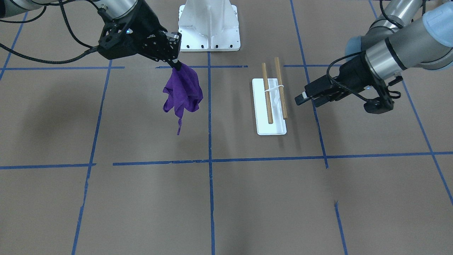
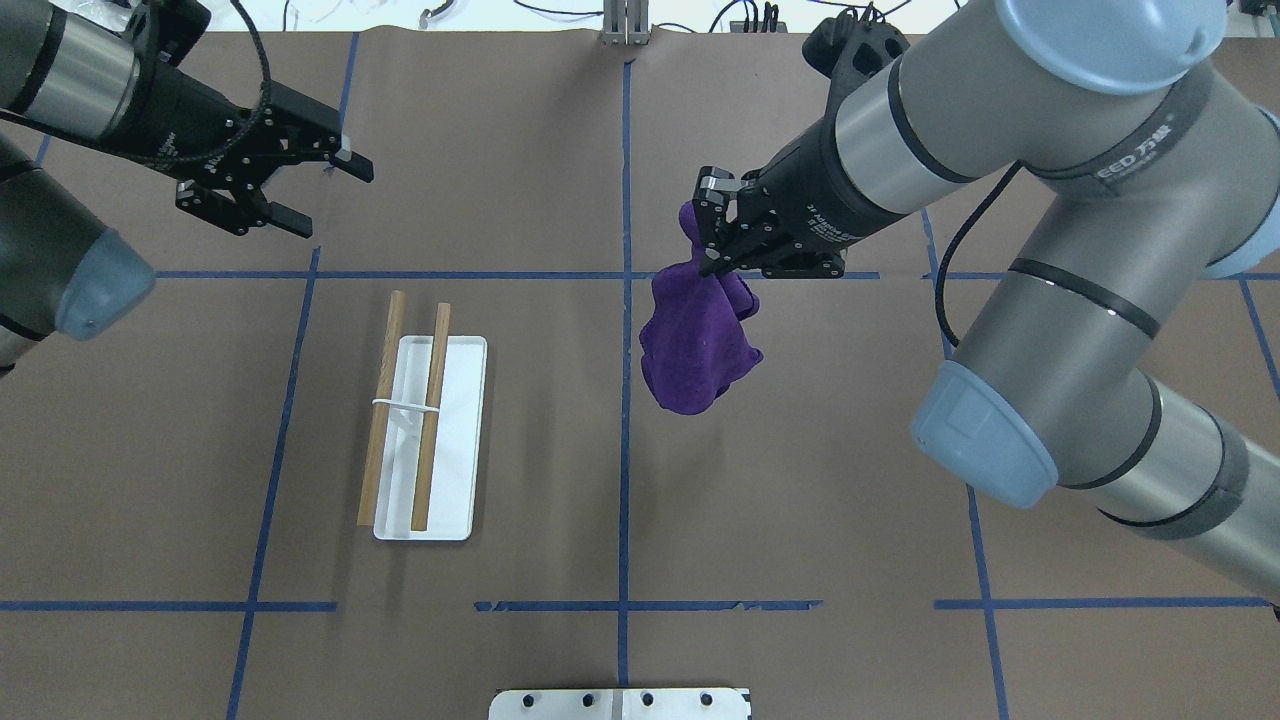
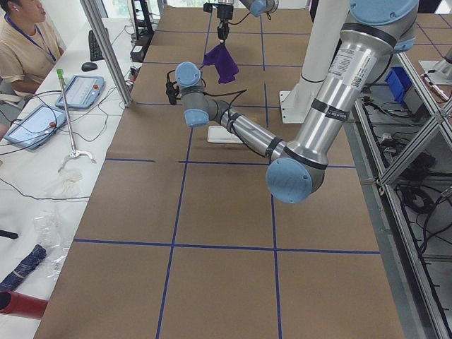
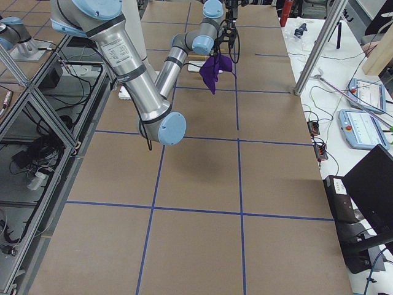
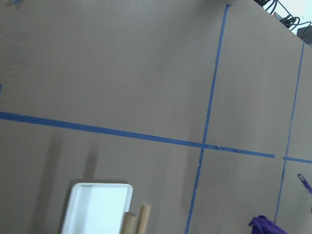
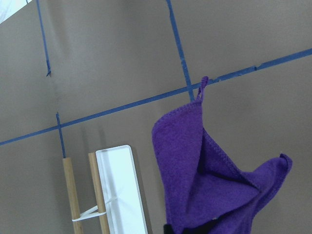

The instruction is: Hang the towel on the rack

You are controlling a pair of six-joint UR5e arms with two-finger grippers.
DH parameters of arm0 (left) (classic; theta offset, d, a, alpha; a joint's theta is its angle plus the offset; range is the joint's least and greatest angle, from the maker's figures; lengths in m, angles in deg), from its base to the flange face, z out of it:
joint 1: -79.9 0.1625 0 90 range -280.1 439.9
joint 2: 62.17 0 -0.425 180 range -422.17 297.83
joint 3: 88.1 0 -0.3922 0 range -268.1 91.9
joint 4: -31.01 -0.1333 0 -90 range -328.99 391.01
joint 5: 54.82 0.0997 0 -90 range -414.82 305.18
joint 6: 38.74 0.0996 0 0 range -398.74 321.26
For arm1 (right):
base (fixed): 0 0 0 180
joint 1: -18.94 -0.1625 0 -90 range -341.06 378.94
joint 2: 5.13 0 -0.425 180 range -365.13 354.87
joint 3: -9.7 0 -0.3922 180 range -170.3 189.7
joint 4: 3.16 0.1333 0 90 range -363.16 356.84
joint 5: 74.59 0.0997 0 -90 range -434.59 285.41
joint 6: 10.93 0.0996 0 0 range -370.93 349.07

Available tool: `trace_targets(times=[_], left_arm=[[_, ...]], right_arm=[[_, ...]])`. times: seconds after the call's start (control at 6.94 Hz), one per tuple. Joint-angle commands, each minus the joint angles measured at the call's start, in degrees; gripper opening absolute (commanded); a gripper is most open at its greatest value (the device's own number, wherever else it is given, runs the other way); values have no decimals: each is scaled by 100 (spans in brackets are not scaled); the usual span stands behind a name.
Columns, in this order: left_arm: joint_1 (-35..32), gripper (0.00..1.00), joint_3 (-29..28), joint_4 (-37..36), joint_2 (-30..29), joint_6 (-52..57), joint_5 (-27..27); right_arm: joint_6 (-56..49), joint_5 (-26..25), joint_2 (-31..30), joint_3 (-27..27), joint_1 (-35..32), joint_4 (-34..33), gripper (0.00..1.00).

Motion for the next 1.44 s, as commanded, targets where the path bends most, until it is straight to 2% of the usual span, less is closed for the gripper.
trace_targets(times=[0.0, 0.14, 0.43, 0.72, 1.3], left_arm=[[223, 100, -29, -30, -485, -1350, 108], [293, 100, -29, -30, -609, -1798, 239], [653, 100, -82, -74, -960, -2372, 853], [803, 100, -388, -82, -1311, -2689, 987], [1304, 97, -434, -74, -1489, -2919, 1365]], right_arm=[[-608, -238, 246, 93, 247, -3, 0], [-1179, -238, 246, 93, 300, -3, 0], [-2042, -247, 342, 84, 379, -3, 0], [-2956, -247, 351, 84, 449, -3, 0], [-3523, -379, 457, 110, 582, -3, 0]])
